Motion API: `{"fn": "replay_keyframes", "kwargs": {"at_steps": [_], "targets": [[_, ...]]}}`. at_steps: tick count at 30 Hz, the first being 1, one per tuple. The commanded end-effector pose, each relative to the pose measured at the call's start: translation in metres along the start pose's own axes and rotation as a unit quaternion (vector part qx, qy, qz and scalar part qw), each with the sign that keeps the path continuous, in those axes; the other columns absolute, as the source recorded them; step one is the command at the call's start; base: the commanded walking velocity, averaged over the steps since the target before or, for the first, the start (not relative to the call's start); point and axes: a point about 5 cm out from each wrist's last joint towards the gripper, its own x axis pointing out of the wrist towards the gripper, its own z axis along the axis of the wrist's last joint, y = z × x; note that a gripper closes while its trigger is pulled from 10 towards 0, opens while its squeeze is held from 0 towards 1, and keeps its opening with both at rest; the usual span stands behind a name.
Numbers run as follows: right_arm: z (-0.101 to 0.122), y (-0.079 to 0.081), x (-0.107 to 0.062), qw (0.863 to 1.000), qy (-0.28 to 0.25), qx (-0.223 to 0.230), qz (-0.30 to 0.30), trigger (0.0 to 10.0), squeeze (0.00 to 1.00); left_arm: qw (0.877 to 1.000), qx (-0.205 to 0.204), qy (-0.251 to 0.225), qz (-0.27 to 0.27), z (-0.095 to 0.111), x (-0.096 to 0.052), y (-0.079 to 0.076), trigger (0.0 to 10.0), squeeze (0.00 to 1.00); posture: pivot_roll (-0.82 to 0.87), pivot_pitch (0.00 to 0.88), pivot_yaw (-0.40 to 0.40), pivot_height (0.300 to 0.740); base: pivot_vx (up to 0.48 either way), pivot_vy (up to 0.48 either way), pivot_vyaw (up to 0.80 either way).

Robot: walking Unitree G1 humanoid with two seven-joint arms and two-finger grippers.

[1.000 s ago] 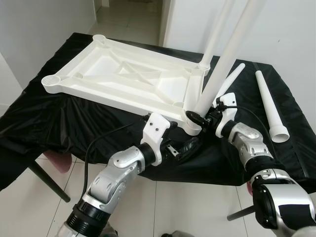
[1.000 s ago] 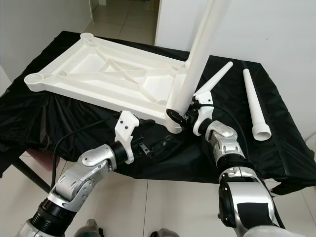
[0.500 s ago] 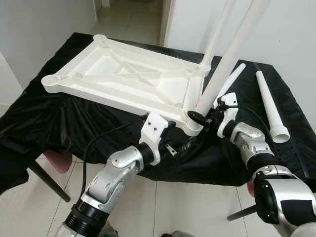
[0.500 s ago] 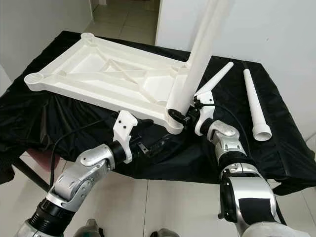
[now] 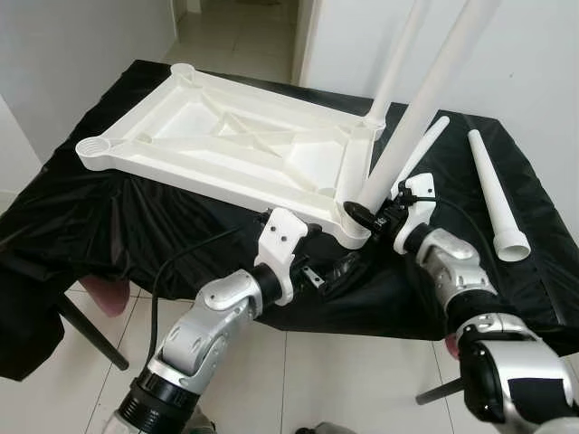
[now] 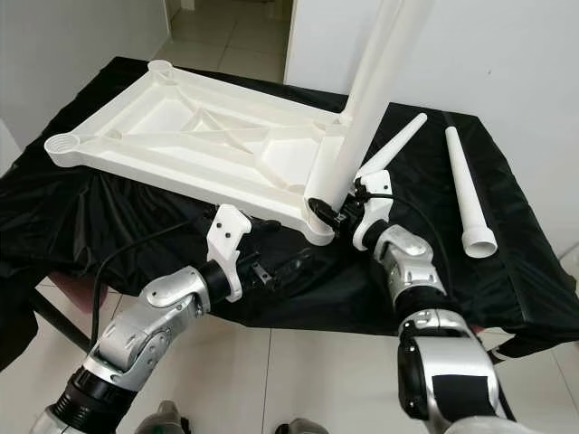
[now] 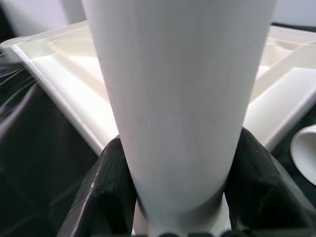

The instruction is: Building children table

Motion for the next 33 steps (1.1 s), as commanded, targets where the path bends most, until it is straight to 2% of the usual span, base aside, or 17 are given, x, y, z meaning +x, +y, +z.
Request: {"fn": "replay_keyframes", "kwargs": {"at_steps": [1, 13, 16, 18, 20, 23, 26, 32, 33], "targets": [[-0.007, -0.002, -0.005, 0.999, 0.008, 0.009, -0.033, 10.0, 0.0, 1.0, 0.001, 0.001, -0.019, 0.001, 0.001, -0.004, 10.0, 0.0, 0.08, 0.023, -0.081, 0.74, 0.0, 0.0, 0.0], [-0.001, 0.01, -0.002, 0.989, -0.048, 0.039, -0.138, 10.0, 0.0, 1.0, 0.001, 0.002, -0.023, 0.001, 0.002, -0.003, 10.0, 0.0, 0.06, 0.015, -0.066, 0.74, 0.0, 0.0, 0.0], [0.005, 0.019, 0.0, 0.977, -0.071, 0.064, -0.19, 10.0, 0.0, 1.0, 0.001, 0.003, -0.026, 0.0, 0.003, -0.004, 10.0, 0.0, 0.06, 0.012, -0.064, 0.74, 0.0, 0.0, 0.0], [0.005, 0.02, 0.001, 0.975, -0.073, 0.069, -0.199, 10.0, 0.0, 1.0, 0.001, 0.003, -0.026, 0.0, 0.003, -0.004, 10.0, 0.0, 0.06, 0.012, -0.064, 0.74, 0.0, 0.0, 0.0], [0.007, 0.025, 0.002, 0.965, -0.078, 0.079, -0.236, 10.0, 0.0, 1.0, 0.0, 0.002, -0.028, 0.0, 0.004, -0.004, 10.0, 0.0, 0.05, 0.009, -0.056, 0.74, 0.0, 0.0, 0.0], [0.007, 0.032, 0.005, 0.959, -0.081, 0.086, -0.259, 10.0, 0.0, 1.0, -0.001, 0.002, -0.031, 0.0, 0.004, -0.004, 10.0, 0.0, 0.04, 0.007, -0.047, 0.74, 0.0, 0.0, 0.0], [0.006, 0.039, 0.007, 0.957, -0.078, 0.091, -0.265, 10.0, 0.0, 0.999, -0.002, 0.003, -0.033, 0.001, 0.004, -0.003, 10.0, 0.0, 0.04, 0.005, -0.03, 0.74, 0.0, 0.0, 0.0], [0.008, 0.044, 0.007, 0.954, -0.076, 0.092, -0.274, 10.0, 0.0, 0.999, -0.002, 0.006, -0.038, 0.001, 0.004, -0.002, 10.0, 0.0, 0.03, 0.003, -0.009, 0.74, 0.0, 0.0, 0.0], [0.008, 0.045, 0.007, 0.953, -0.077, 0.09, -0.277, 10.0, 0.0, 0.999, -0.003, 0.008, -0.041, 0.001, 0.003, -0.002, 10.0, 0.0, 0.03, 0.003, 0.017, 0.74, 0.0, 0.0, 0.0]]}}
